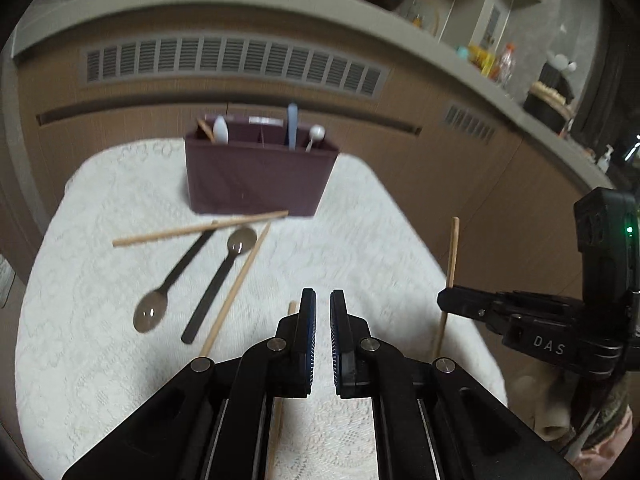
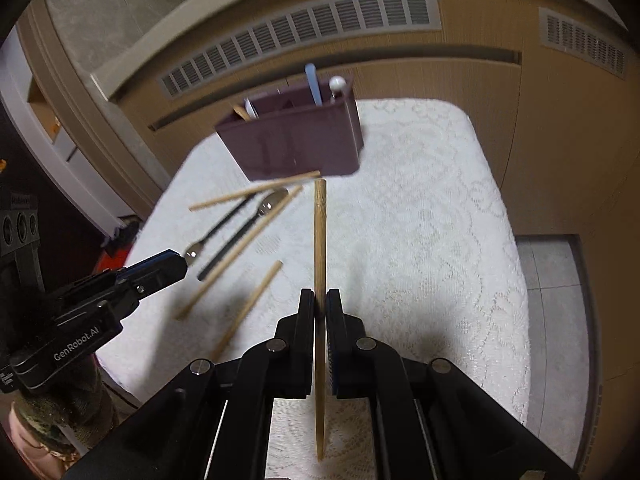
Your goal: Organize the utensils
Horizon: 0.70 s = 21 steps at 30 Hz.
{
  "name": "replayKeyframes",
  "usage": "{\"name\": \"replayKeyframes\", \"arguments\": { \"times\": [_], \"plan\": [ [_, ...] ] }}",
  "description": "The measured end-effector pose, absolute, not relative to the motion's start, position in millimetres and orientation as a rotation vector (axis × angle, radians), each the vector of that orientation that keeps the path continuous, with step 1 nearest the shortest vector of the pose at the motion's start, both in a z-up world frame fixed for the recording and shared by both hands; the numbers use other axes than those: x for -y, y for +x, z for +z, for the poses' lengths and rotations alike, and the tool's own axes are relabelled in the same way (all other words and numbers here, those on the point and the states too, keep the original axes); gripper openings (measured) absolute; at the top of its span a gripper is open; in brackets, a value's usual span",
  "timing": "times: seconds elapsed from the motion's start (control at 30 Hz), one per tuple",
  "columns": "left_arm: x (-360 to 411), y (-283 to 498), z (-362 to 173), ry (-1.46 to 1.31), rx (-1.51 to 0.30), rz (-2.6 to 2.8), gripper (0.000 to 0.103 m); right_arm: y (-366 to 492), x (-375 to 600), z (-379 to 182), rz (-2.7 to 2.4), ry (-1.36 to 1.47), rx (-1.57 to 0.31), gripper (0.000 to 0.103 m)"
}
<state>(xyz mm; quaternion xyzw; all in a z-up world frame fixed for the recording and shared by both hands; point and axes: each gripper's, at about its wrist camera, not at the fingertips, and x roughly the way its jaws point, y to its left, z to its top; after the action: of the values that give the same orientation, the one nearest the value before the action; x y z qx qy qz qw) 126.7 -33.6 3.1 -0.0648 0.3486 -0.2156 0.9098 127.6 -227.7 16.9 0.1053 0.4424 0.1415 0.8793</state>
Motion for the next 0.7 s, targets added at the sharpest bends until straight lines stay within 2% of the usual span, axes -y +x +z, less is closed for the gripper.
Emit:
{"name": "replayKeyframes", "arguments": {
  "times": [0.2, 0.4, 0.53, 0.57, 0.63, 0.7],
  "plan": [
    [30, 127, 14, -0.086, -0.725, -0.461, 0.008, 121, 222, 45, 0.294, 0.200, -0.850, 0.007],
    [62, 150, -42, 0.161, -0.969, -0.414, 0.012, 111, 217, 56, 0.308, 0.183, -0.819, 0.007],
    [73, 162, -70, 0.215, -1.048, -0.386, 0.015, 108, 218, 54, 0.314, 0.169, -0.821, 0.007],
    [76, 165, -76, 0.229, -1.068, -0.378, 0.016, 108, 217, 53, 0.312, 0.162, -0.824, 0.007],
    [80, 171, -87, 0.249, -1.107, -0.365, 0.031, 112, 216, 45, 0.308, 0.137, -0.846, 0.007],
    [82, 172, -92, 0.264, -1.102, -0.347, 0.036, 118, 216, 34, 0.304, 0.114, -0.872, 0.010]
  ]
}}
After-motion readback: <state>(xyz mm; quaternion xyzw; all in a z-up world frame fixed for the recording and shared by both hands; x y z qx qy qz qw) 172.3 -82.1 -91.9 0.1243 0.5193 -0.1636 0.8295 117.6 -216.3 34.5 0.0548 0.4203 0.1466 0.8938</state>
